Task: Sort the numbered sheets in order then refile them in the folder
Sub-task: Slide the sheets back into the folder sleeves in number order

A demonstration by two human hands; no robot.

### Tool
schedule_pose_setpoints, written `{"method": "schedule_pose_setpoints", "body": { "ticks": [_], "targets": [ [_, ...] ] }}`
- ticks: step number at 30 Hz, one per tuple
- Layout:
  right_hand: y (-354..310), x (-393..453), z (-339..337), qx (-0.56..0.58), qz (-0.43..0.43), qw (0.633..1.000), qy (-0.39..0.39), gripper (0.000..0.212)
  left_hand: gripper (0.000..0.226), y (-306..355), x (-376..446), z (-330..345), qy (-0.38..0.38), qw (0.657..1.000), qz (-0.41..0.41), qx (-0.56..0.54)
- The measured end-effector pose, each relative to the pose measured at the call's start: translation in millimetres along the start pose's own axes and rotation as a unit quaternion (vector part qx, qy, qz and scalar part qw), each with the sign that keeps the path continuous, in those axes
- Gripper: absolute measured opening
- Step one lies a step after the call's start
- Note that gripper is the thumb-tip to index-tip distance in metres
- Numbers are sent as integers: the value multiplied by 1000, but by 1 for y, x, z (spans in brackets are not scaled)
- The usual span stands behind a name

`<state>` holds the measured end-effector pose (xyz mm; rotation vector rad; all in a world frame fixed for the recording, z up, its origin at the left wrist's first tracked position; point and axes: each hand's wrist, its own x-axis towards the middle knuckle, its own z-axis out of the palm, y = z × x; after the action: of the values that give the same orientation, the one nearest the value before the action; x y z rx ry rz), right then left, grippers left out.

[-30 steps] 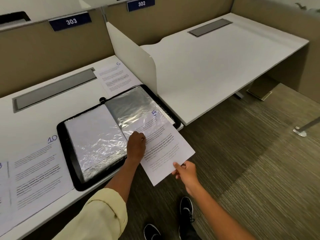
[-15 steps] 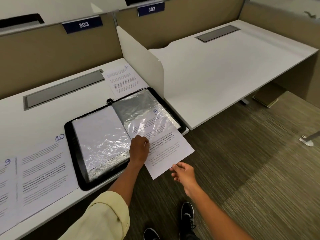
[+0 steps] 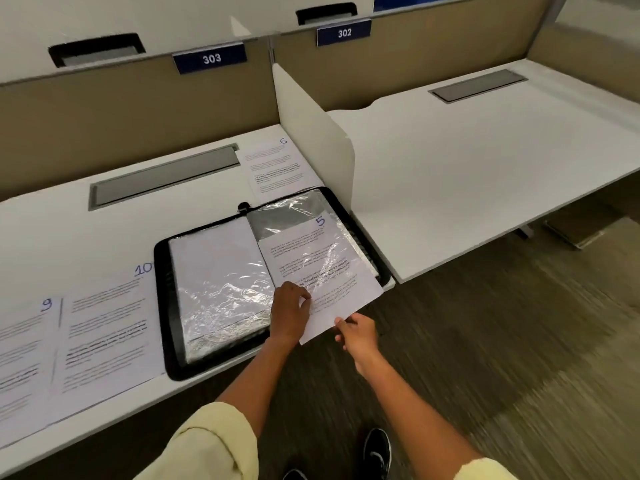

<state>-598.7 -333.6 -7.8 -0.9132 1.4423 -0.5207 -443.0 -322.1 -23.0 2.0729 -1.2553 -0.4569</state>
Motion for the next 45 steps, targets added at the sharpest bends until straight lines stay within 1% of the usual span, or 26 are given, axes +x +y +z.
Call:
{"method": "schedule_pose_setpoints", "body": {
  "ticks": [6, 9, 14, 16, 20, 23, 28, 30, 32, 36, 40, 43, 45],
  "targets": [
    [3, 5, 0, -64, -41, 995, -61, 11, 8, -5, 0, -3, -2, 1000, -2, -6],
    [4, 8, 0, -101, -67, 991, -64, 14, 12, -6, 0, -1, 6, 1000, 5, -12],
    [-13, 19, 7, -119, -94, 986, -65, 15, 22, -1, -3, 4, 39, 999, 15, -21],
    [-20, 24, 13, -111, -80, 989, -63, 16, 21, -2, -5, 6, 47, 998, 16, -31],
    [-29, 34, 21, -98, -56, 992, -58, 17, 9, -7, -10, 12, 46, 998, -24, -45],
    [-34, 43, 24, -102, -53, 992, -55, 16, 9, -4, -10, 13, 43, 997, -44, -46],
    [-45, 59, 30, -125, -54, 989, -58, 28, 13, 2, -10, 13, 48, 994, -73, -71],
    [-48, 65, 33, -108, -41, 991, -70, 29, 16, 1, -10, 14, 59, 993, -68, -78],
    [-50, 70, 36, -84, -30, 992, -88, 30, 15, 0, -11, 14, 70, 993, -57, -77],
    [-60, 78, 41, -60, 14, 992, -110, 24, 19, 3, -11, 12, 74, 993, -59, -72],
    [-71, 84, 46, -36, 65, 990, -122, 10, 17, 6, -10, 11, 65, 993, -76, -60],
    [-74, 85, 44, -24, 75, 987, -143, 10, 11, 9, -10, 9, 61, 994, -81, -50],
    [-73, 84, 41, -17, 75, 987, -140, 11, 12, 9, -10, 10, 55, 994, -78, -47]
  ]
}}
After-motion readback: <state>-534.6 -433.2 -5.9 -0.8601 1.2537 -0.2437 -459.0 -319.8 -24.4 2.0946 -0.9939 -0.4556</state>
